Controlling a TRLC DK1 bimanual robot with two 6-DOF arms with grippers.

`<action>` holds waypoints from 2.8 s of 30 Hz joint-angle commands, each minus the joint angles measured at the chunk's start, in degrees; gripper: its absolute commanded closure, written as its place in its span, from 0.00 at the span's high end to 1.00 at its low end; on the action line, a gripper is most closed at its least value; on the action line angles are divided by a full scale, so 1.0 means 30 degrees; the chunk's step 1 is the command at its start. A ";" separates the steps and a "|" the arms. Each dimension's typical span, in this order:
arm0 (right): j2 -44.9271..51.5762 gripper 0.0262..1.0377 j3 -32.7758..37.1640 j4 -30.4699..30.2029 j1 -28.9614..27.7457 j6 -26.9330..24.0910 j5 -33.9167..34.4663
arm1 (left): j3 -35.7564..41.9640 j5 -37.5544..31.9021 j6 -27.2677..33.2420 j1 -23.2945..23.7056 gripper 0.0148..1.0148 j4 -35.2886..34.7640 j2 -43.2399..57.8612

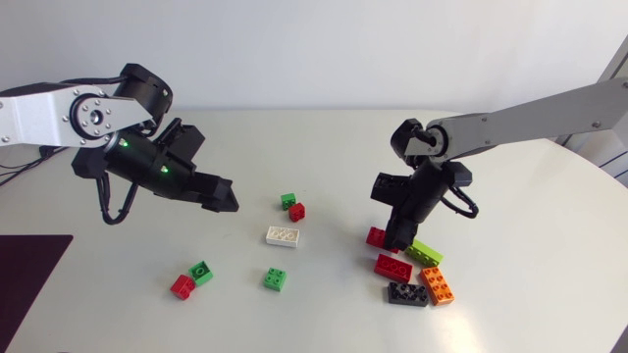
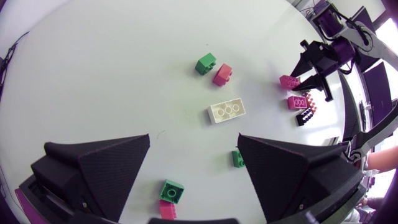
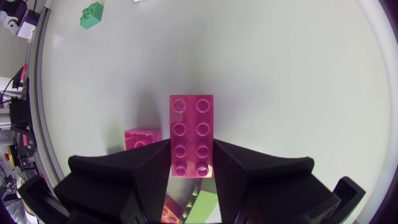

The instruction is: Sort duplo bricks by size, large to the right and small to the left

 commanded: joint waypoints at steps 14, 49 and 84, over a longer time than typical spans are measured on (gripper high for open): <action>0.0256 0.74 -0.0096 -0.0407 0.0413 0.0506 0.0392 | -0.0515 0.0149 -0.0430 -0.0452 0.97 -0.0126 -0.0780; -0.2996 0.85 0.2423 -0.2955 0.2962 0.3465 0.0803 | 0.0745 -0.3601 -0.3155 -0.9504 0.97 0.0987 0.6866; -0.3758 0.85 0.1339 -0.2750 0.2727 0.3465 0.0685 | -0.1687 -0.4627 -0.3096 -0.8567 0.25 0.1427 0.5665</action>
